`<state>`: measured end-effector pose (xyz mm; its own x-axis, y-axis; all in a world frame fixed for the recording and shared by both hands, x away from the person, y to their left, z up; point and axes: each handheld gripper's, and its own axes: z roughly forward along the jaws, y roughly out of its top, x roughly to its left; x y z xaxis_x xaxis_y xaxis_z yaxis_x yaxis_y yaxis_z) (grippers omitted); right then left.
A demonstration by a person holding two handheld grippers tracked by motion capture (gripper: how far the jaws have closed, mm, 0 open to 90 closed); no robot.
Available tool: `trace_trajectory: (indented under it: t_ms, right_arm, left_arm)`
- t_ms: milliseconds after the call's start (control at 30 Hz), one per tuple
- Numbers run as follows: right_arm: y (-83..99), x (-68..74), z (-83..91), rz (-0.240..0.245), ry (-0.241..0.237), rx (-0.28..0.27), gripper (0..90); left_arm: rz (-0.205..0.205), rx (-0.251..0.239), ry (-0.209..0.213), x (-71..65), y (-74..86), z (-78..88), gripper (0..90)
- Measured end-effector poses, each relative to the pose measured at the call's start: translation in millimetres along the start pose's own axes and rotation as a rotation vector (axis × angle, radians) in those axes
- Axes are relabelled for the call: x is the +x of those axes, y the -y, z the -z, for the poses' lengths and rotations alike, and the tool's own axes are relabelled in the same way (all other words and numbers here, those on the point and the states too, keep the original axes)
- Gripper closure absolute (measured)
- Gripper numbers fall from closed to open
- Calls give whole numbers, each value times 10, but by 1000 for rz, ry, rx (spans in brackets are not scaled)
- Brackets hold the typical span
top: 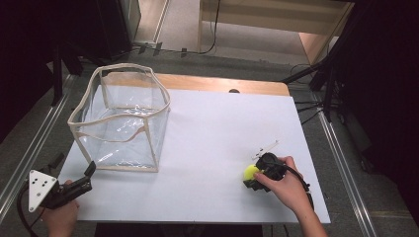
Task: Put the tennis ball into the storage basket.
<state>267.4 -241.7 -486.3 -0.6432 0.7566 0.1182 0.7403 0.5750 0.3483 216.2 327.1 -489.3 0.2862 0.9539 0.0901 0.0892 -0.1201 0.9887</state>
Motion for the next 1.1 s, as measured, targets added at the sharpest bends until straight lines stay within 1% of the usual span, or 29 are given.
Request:
trace_trajectory:
  t_ms: [67,133,167,333,433,567,700,767,867,900,933,967,1100]
  right_arm:
    - [-5,-5,11,-3,-2,1,230]
    - [-21,-8,28,-8,5,-9,229]
    - [-28,-12,33,-1,0,-9,229]
    - [-62,0,34,1,-5,-2,229]
    - [-102,5,35,12,-8,-2,229]
    - [-170,26,34,18,-10,-3,229]
    - [-261,44,26,36,-13,0,230]
    - [-301,55,23,43,-21,1,229]
    - [-344,69,23,47,-17,4,230]
    - [-390,75,17,57,-23,0,229]
    - [-390,75,17,57,-23,0,229]
    - [-436,87,11,64,-24,-1,229]
    - [-529,113,-11,80,-35,-2,229]
  left_arm:
    - [0,0,0,-1,0,0,69]
    - [-1,-1,1,-3,0,0,69]
    - [-1,0,0,-3,0,0,69]
    - [1,0,0,1,0,1,69]
    - [0,0,1,1,0,2,69]
    - [1,-2,0,2,0,1,69]
    - [2,-2,1,1,0,2,69]
    - [1,-1,2,3,0,2,69]
    - [2,-2,3,4,0,1,69]
    - [3,-2,2,5,0,2,68]
    - [3,-2,2,5,0,2,69]
    - [4,-2,2,3,1,1,69]
    - [3,-3,2,4,0,1,69]
